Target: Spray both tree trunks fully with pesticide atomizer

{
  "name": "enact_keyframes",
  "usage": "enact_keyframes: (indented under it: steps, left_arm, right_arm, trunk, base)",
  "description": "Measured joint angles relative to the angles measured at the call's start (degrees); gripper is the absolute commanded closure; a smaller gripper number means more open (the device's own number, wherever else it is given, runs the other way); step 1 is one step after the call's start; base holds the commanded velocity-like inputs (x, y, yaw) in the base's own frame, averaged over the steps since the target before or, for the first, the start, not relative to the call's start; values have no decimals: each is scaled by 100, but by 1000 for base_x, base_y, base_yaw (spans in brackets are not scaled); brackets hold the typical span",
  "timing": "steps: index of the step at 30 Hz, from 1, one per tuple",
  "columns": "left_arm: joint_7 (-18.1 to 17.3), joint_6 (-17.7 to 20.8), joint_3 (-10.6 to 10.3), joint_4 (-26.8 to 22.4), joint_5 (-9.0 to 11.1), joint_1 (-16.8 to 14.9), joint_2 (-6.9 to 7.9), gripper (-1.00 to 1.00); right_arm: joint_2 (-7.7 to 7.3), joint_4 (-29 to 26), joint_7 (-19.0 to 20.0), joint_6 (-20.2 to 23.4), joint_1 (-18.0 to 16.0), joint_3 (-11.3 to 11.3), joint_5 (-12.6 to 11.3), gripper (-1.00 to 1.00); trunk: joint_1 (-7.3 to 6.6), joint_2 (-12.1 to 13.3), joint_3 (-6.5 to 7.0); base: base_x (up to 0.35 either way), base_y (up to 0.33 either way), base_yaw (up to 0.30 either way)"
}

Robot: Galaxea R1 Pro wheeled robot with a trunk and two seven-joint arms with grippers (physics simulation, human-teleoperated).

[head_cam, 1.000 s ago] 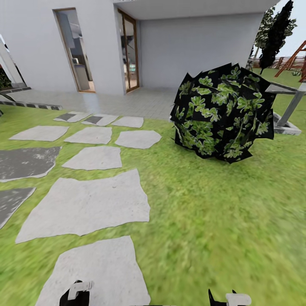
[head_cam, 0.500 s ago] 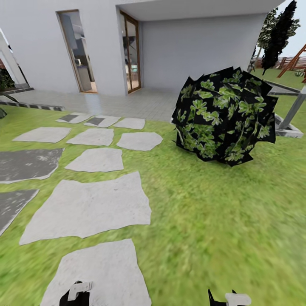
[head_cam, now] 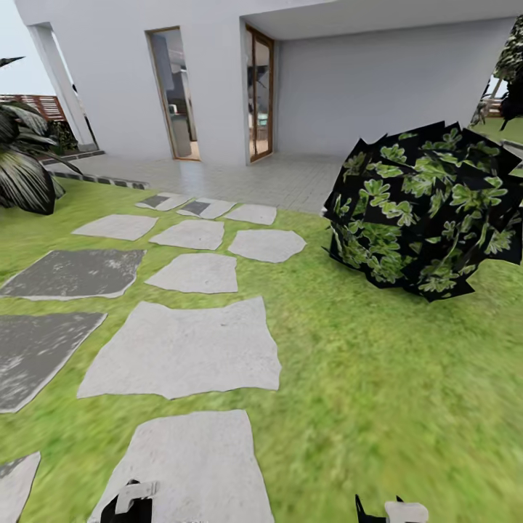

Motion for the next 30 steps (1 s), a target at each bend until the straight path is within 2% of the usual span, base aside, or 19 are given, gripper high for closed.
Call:
enact_keyframes:
  steps: [6,30]
  left_arm:
    - [1,2,1,-1,9,0,-2,100]
    - [14,16,7,-36,26,0,-2,100]
  right_arm:
    - [0,3,-5,-1,0,-2,0,-100]
    - [0,-5,-16,-9,0,-11,-8,-100]
  trunk:
    - [-132,241,108]
    - [-132,242,108]
  base:
    - [0,0,279]
    - [0,0,279]
